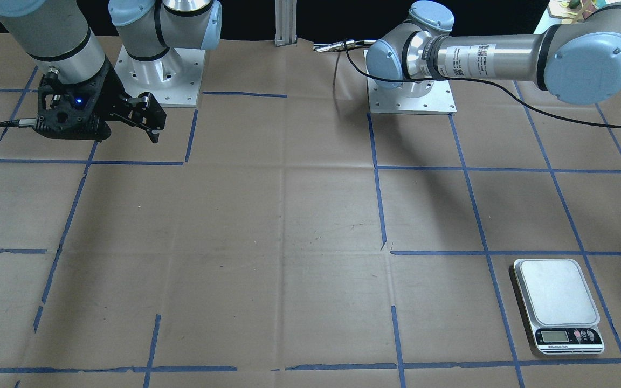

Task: Weigh mango
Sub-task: 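Move the left gripper outward past the scale toward the mango, then grasp the red-yellow mango with the left gripper, then carry the mango with the left gripper onto the white scale, then open the left gripper to release the mango on the scale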

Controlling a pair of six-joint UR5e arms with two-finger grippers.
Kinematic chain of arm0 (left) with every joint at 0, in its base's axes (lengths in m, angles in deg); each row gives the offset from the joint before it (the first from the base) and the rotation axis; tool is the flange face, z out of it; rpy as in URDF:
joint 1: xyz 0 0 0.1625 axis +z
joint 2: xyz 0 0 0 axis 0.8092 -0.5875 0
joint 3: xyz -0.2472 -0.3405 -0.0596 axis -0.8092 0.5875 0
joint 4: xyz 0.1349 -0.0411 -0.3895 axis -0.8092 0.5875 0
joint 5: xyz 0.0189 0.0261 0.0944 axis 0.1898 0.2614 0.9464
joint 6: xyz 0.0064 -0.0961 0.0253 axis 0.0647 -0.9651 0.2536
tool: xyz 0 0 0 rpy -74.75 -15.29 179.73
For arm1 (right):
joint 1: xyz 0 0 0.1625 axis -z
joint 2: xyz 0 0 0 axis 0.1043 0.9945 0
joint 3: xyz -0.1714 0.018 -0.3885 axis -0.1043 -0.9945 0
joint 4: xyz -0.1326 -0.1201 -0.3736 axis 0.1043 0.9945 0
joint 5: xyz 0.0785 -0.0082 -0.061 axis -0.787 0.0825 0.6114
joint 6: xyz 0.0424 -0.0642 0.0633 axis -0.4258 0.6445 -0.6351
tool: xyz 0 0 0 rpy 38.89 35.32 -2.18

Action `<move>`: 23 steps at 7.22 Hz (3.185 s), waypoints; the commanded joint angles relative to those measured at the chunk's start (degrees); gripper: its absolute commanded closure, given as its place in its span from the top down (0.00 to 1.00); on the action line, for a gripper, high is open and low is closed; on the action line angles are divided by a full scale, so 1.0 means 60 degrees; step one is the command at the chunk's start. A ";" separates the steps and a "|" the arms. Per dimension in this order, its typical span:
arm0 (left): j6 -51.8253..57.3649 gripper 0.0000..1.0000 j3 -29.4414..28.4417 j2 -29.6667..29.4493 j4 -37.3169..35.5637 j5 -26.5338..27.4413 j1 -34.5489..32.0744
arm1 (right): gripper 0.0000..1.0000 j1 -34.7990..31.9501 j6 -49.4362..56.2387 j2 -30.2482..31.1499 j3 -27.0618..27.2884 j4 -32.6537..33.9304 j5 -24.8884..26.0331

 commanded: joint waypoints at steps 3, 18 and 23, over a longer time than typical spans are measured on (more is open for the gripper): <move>0.0441 0.06 -0.0160 -0.0009 0.0899 0.0157 -0.0019 | 1.00 0.0000 0.0000 0.0000 0.0000 0.0000 0.0000; -0.1112 0.64 0.5626 0.3611 -0.0559 0.0025 -0.2905 | 1.00 0.0000 0.0000 0.0000 0.0000 0.0000 0.0000; -0.1914 1.00 0.5200 0.4893 -0.0355 0.0772 -0.2934 | 1.00 0.0000 0.0000 0.0000 0.0000 0.0000 0.0000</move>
